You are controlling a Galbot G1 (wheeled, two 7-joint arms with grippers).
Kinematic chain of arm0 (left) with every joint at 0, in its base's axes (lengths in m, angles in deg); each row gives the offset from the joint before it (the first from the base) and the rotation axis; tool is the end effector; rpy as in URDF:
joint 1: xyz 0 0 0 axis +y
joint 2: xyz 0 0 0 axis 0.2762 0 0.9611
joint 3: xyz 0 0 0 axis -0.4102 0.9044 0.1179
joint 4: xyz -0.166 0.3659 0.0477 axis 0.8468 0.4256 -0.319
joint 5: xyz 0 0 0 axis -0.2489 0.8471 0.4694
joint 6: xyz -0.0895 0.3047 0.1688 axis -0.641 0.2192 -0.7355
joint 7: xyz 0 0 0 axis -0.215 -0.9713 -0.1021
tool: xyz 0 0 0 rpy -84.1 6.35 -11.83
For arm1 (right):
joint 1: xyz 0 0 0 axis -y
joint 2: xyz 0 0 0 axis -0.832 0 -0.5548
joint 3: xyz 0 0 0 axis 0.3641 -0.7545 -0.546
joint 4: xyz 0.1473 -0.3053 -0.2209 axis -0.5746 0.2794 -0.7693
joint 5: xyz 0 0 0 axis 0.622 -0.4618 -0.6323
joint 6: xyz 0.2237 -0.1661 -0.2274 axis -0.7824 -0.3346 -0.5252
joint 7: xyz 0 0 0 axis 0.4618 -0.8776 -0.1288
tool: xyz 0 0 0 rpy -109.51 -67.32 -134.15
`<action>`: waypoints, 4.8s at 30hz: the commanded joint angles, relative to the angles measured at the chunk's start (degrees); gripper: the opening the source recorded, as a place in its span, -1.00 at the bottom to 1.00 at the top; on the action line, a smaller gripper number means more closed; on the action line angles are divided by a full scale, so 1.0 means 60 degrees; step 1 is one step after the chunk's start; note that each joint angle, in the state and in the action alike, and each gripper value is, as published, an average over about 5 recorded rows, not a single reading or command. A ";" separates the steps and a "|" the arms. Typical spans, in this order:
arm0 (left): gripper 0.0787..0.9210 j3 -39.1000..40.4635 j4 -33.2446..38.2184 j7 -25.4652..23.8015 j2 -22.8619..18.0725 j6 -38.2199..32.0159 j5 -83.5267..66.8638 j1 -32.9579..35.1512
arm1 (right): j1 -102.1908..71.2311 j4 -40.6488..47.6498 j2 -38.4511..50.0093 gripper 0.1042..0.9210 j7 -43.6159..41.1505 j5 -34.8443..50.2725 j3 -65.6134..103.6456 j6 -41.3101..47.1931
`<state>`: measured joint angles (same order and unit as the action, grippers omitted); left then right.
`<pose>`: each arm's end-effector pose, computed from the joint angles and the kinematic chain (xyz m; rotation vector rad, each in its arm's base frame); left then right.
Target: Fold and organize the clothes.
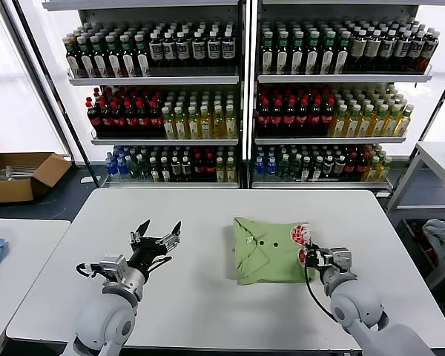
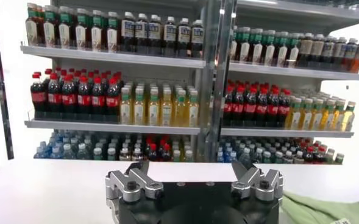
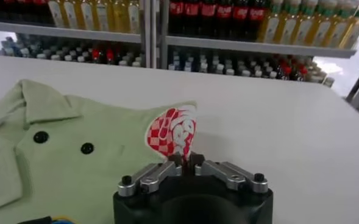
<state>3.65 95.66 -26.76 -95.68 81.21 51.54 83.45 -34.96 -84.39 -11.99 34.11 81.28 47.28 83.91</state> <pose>0.2709 0.0381 -0.2841 -0.2499 -2.9041 0.1138 0.3205 -0.0961 -0.3064 0.0582 -2.6075 0.1619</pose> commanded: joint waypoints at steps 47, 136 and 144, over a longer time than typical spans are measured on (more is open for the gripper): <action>0.77 -0.0005 -0.0018 -0.0160 -0.0005 -0.0029 -0.0054 0.0533 | 0.1452 0.2321 -0.3597 0.76 -0.0017 -0.3475 -0.1777 -0.0258; 0.77 0.0352 0.0542 -0.0646 -0.0577 -0.0642 0.1272 0.1690 | -0.3595 -0.2790 -0.3307 0.76 -0.0225 0.1216 0.2520 -0.0812; 0.77 0.0185 0.0784 -0.0772 -0.0512 -0.1037 0.1210 0.1603 | -0.4081 -0.4764 -0.2689 0.76 -0.1076 -0.3503 0.3755 -0.0968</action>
<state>5.21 99.65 -31.07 -98.86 76.66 58.88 93.68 -57.24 -102.21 -31.14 31.69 85.07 63.01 78.26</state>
